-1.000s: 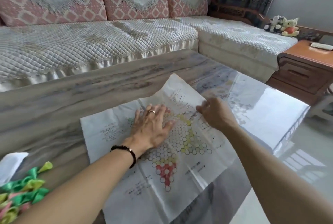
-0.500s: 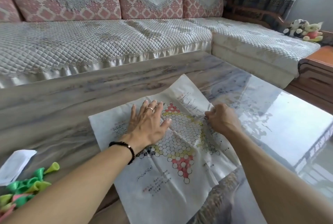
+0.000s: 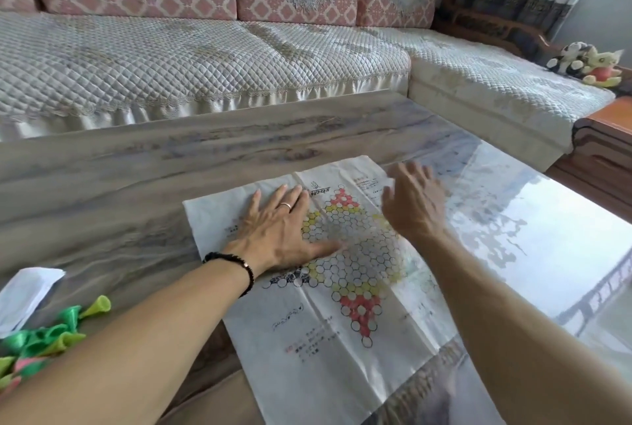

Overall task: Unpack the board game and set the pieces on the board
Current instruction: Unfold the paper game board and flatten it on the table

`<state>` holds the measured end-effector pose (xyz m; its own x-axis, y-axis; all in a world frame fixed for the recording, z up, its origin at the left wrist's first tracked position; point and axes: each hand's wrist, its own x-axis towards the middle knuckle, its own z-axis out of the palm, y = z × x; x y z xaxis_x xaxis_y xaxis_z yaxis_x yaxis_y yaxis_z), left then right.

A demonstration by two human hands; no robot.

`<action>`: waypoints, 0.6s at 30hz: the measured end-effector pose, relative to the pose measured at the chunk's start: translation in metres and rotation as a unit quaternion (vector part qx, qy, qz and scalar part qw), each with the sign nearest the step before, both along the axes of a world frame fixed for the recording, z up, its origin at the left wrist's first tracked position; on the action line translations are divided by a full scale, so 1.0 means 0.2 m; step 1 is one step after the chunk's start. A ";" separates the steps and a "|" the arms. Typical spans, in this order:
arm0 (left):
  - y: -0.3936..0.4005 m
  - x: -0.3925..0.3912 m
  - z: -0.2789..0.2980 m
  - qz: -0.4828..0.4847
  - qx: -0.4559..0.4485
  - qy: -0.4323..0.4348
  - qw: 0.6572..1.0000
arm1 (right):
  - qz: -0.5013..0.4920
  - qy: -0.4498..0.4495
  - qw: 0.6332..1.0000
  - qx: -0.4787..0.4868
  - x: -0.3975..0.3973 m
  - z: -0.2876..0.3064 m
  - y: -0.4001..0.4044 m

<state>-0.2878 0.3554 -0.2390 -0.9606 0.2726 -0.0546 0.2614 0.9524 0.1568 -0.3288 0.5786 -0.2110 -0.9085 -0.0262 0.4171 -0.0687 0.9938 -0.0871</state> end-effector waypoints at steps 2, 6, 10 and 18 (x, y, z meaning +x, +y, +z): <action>0.00 0.00 -0.01 0.009 0.006 0.007 1.000 | 0.136 -0.080 0.983 -0.090 -0.02 0.00 -0.20; -0.06 -0.02 0.01 0.011 -0.005 -0.006 1.000 | 0.205 -0.176 0.961 -0.066 -0.05 -0.10 -0.36; -0.21 -0.05 0.04 0.021 -0.032 -0.032 0.999 | 0.135 -0.214 0.967 0.009 -0.12 -0.13 -0.29; 0.04 0.06 0.03 0.007 0.082 0.028 0.996 | 0.065 -0.169 0.983 -0.021 -0.11 -0.14 -0.28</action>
<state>-0.2766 0.3632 -0.2332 -0.9644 0.2608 0.0437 0.2619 0.9189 0.2950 -0.3513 0.5222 -0.2382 -0.9854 -0.1409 0.0956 -0.1555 0.9736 -0.1673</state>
